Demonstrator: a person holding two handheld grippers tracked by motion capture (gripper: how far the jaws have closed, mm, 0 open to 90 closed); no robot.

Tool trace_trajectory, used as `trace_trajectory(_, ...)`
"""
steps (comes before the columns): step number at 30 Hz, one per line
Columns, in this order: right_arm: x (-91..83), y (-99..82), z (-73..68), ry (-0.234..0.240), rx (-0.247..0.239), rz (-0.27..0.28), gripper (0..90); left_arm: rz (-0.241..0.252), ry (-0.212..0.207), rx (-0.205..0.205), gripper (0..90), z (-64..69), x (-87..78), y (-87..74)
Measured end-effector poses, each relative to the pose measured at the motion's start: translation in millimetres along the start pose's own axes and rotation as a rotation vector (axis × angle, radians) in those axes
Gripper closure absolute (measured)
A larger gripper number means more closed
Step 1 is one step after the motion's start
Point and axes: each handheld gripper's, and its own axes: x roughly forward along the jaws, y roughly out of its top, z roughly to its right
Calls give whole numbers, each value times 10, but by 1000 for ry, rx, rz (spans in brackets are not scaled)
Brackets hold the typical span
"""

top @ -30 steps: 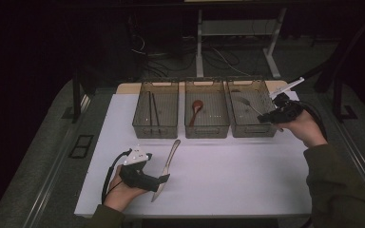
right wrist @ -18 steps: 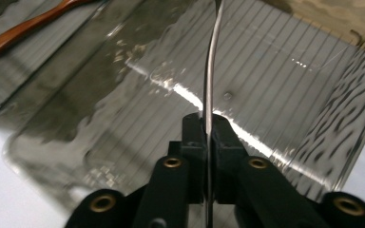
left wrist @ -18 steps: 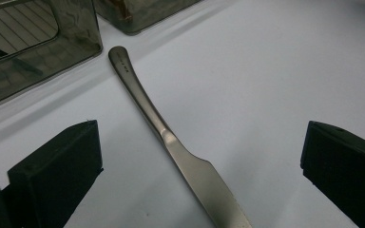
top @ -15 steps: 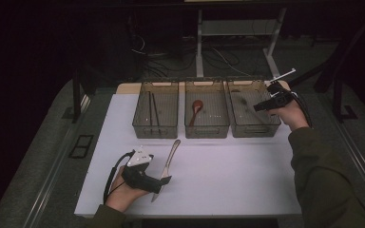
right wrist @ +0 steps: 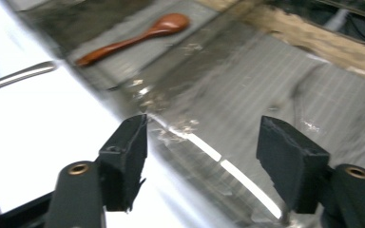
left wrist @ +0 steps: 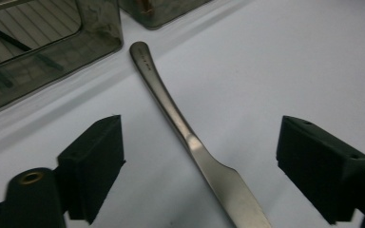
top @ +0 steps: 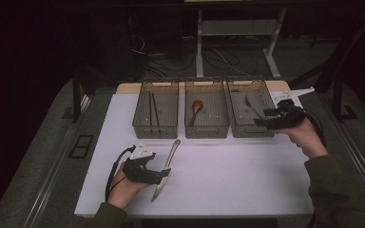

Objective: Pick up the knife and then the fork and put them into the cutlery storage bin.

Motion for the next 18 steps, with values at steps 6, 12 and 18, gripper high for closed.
trace_trajectory(6,-62,-275,-320,82,-14,44,271,-46,18,-26,402,-37,102,81)
trace_trajectory(12,-56,-527,-609,106,-18,55,261,-91,14,-22,634,-37,194,129)
trace_trajectory(18,-53,-779,-814,112,-29,59,244,-126,-17,7,885,55,247,118)
